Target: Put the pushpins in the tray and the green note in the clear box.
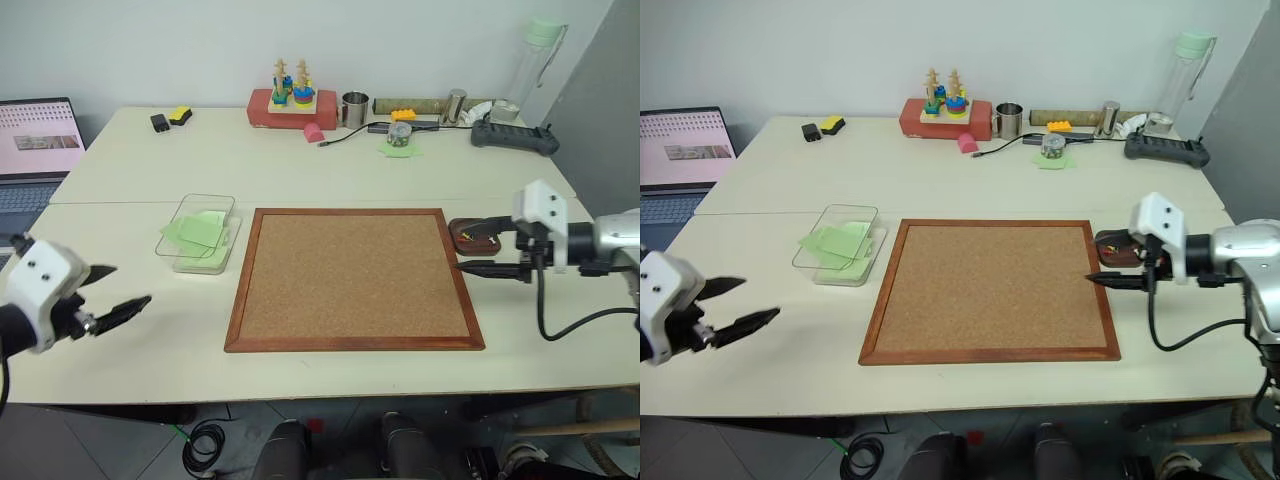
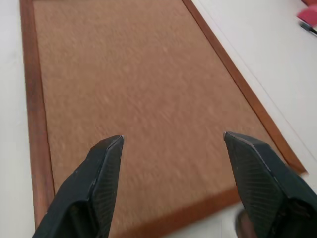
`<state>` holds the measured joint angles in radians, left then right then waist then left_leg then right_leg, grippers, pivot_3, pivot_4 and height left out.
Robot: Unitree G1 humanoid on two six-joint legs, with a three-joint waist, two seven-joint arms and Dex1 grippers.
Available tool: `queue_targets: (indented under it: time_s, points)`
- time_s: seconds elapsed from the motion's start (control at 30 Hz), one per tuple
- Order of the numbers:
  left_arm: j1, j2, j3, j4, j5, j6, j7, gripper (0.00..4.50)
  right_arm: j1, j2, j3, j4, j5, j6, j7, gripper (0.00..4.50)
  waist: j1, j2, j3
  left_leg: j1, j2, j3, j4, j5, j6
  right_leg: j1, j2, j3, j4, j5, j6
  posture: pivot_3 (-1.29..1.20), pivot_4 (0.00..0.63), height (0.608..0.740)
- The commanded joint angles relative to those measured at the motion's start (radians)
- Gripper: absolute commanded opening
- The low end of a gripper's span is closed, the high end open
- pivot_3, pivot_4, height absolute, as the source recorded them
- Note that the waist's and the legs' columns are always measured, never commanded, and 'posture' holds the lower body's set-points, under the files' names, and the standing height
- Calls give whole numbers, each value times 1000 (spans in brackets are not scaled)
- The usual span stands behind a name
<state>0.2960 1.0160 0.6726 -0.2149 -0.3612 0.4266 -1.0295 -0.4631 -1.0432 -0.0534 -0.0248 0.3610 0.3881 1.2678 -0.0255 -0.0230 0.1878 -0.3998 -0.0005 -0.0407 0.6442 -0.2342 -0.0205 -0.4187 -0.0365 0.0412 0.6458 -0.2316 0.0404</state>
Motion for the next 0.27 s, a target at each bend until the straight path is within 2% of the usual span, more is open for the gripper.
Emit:
queue_targets:
  time_s: [0.03,0.27]
  points:
    - [-1,24,73,14,-14,-32,-57,3751,34,-71,-102,69,-4,-51,35,3338,1,0,0,0,1,3,0,0,0,0,-1,0,0,0,0,0,150,740]
    - [-90,44,41,44,-42,-28,-85,3751,62,-94,-121,117,-15,-72,40,3338,-5,0,0,0,12,17,0,0,0,-1,2,0,1,0,0,0,150,740]
